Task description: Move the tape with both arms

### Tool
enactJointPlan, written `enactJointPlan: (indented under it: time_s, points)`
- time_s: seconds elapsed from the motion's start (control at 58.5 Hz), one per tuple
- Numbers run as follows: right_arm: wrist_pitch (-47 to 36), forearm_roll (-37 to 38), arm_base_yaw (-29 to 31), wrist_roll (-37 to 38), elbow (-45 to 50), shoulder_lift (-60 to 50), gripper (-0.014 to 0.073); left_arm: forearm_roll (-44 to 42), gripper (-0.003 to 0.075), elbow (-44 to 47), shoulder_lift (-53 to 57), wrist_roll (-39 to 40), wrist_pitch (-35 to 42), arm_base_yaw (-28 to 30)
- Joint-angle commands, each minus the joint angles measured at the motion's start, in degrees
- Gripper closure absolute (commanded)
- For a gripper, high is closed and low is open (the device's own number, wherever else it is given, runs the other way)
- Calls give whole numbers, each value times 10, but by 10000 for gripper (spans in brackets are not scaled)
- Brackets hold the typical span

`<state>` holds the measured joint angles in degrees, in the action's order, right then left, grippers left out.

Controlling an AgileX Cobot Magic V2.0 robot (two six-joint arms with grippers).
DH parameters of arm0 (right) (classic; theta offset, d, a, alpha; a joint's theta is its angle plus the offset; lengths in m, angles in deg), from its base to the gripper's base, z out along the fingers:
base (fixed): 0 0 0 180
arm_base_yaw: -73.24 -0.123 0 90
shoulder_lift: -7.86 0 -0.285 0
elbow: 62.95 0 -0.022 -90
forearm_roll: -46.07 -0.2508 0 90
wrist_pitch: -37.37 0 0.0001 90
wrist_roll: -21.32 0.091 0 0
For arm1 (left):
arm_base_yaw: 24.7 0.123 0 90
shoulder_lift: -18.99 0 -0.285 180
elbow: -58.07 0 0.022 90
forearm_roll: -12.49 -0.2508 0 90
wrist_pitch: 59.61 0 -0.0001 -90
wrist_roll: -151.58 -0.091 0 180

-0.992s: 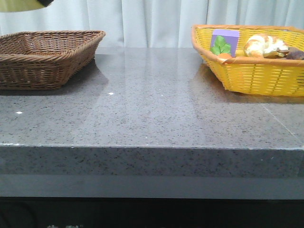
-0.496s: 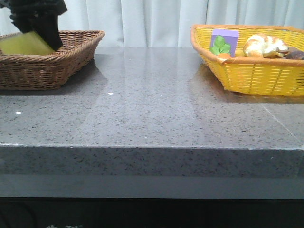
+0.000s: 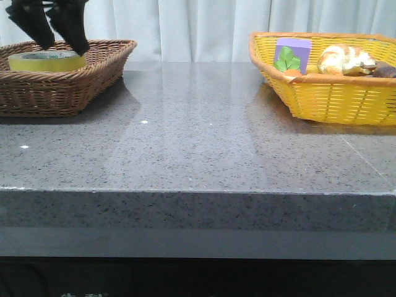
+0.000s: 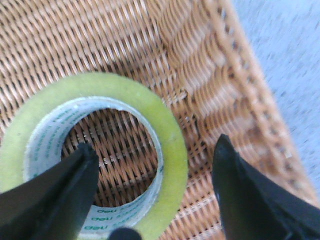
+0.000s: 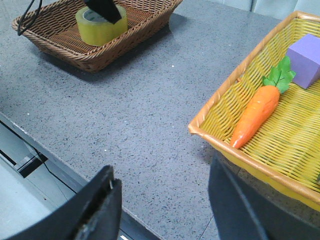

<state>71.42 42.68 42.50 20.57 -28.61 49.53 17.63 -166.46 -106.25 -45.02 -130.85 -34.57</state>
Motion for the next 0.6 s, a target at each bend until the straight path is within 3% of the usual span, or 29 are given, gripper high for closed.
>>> enactJointPlan:
  time_s: [0.0, 0.274, 0.411, 0.582]
  points:
    - [-40, -3, 2, -1, -14, 0, 174, 12, 240, -32, 52, 32, -6, 0]
    - [-40, -3, 2, -1, -14, 0, 174, 67, 240, -13, 150, 43, -9, -13]
    - [-40, -3, 2, -1, -14, 0, 174, 67, 240, 76, 238, 39, -2, -47]
    - [-40, -3, 2, -1, -14, 0, 174, 67, 240, 215, 345, 10, 60, -94]
